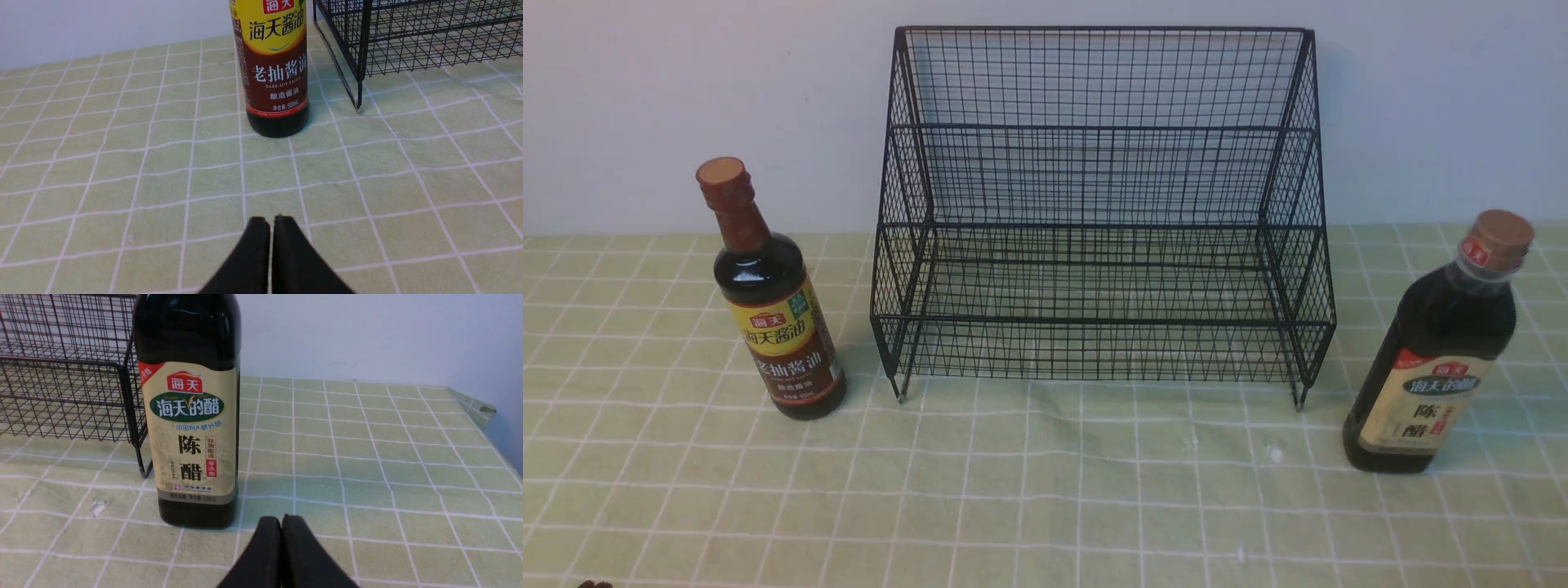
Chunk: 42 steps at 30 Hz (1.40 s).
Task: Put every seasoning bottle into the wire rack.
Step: Use the left arm to grab the condiment bottle closest to it
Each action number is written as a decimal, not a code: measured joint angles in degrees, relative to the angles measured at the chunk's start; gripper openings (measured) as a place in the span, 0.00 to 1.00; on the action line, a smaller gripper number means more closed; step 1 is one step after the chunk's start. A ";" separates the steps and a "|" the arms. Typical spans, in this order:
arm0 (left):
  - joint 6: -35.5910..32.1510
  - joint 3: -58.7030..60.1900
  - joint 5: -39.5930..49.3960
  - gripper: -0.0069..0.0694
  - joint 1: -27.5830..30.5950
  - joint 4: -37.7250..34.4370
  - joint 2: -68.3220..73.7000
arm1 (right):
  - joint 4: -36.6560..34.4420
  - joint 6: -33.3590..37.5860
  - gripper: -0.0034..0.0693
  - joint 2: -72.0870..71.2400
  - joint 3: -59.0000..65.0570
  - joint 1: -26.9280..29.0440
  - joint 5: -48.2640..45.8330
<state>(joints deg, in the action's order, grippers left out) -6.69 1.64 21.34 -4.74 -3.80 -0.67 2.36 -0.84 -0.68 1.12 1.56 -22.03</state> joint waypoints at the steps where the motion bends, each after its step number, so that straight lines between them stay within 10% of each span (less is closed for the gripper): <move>1: 0.00 0.00 0.00 0.08 0.00 0.00 0.00 | 0.00 0.00 0.03 0.00 0.00 0.00 0.00; 32: -0.46 0.00 -0.62 0.08 0.00 0.65 0.00 | 0.00 0.00 0.03 0.00 0.00 0.00 0.00; 42: 2.59 0.07 -27.82 0.08 0.00 -6.04 0.00 | 0.00 0.00 0.03 0.00 0.00 0.00 0.00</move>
<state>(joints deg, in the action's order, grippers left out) -4.11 1.70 -6.49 -4.74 -9.84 -0.67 2.36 -0.84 -0.68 1.12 1.56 -22.03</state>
